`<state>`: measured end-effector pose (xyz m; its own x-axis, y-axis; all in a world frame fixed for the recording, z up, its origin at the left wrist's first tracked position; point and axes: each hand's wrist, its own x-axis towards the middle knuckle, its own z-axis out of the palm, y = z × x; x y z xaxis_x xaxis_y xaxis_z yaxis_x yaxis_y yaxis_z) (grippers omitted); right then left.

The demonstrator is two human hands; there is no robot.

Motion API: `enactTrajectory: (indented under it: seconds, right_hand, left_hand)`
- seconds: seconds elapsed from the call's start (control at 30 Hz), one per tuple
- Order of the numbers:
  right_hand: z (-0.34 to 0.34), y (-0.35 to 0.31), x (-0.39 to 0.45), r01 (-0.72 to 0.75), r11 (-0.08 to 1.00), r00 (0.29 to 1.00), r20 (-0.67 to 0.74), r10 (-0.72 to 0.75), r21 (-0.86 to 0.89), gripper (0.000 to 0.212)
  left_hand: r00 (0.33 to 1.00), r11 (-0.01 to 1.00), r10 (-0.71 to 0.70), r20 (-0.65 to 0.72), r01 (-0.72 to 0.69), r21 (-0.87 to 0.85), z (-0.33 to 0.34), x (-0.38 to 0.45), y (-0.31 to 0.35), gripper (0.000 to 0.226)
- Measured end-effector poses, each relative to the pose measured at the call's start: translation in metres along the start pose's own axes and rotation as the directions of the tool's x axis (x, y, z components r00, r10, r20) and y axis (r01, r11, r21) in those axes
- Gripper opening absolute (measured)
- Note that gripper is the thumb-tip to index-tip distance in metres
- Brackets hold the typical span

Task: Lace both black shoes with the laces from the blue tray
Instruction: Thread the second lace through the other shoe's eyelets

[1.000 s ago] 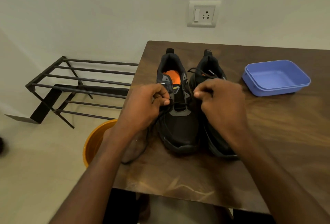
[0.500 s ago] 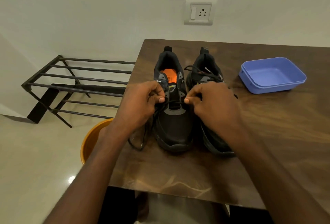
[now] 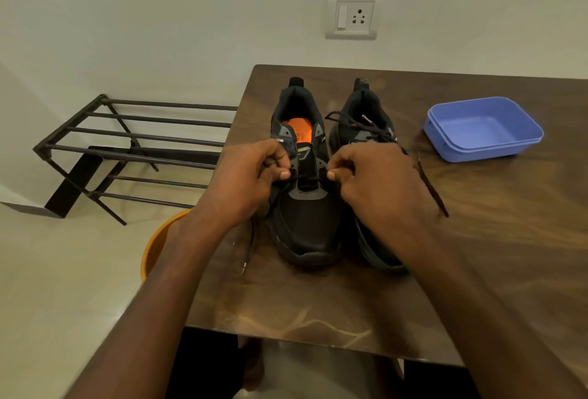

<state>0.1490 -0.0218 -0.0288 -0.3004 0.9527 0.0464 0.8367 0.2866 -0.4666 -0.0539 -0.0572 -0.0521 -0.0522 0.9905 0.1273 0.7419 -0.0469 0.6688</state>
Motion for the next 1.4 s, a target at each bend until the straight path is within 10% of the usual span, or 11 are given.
enactTrajectory:
  seconds: [0.2, 0.43, 0.67, 0.9, 1.1, 1.4]
  right_hand:
    - [-0.033, 0.023, -0.002, -0.063, 0.997, 0.840, -0.538, 0.072, 0.035, 0.025]
    - [0.001, -0.011, -0.003, 0.072, 0.995, 0.997, -0.008, -0.073, -0.074, 0.021]
    - [-0.032, 0.013, -0.001, -0.088, 0.988, 0.937, -0.347, 0.040, -0.125, 0.017]
    - [-0.008, -0.019, -0.001, 0.128, 0.958, 0.992, 0.017, -0.128, -0.256, 0.026]
    - [-0.025, 0.006, 0.001, -0.076, 0.970, 0.984, -0.173, 0.036, -0.231, 0.022]
    - [-0.011, -0.004, 0.003, 0.098, 0.985, 0.994, 0.066, -0.090, -0.144, 0.025]
  left_hand:
    - [1.000, 1.000, -0.013, 0.007, 0.013, 0.026, -0.002, 0.001, 0.003, 0.010]
    - [1.000, 0.999, -0.027, -0.002, 0.027, -0.035, -0.003, 0.000, 0.006, 0.006]
    - [1.000, 0.999, -0.021, -0.021, 0.021, -0.024, -0.006, 0.001, 0.005, 0.012]
    - [1.000, 1.000, -0.002, -0.015, 0.002, 0.007, -0.006, 0.001, 0.005, 0.014]
    - [1.000, 1.000, -0.026, 0.000, 0.026, 0.016, -0.006, 0.002, 0.006, 0.010]
    - [0.999, 1.000, -0.002, 0.041, 0.002, 0.012, -0.008, 0.000, 0.006, 0.007]
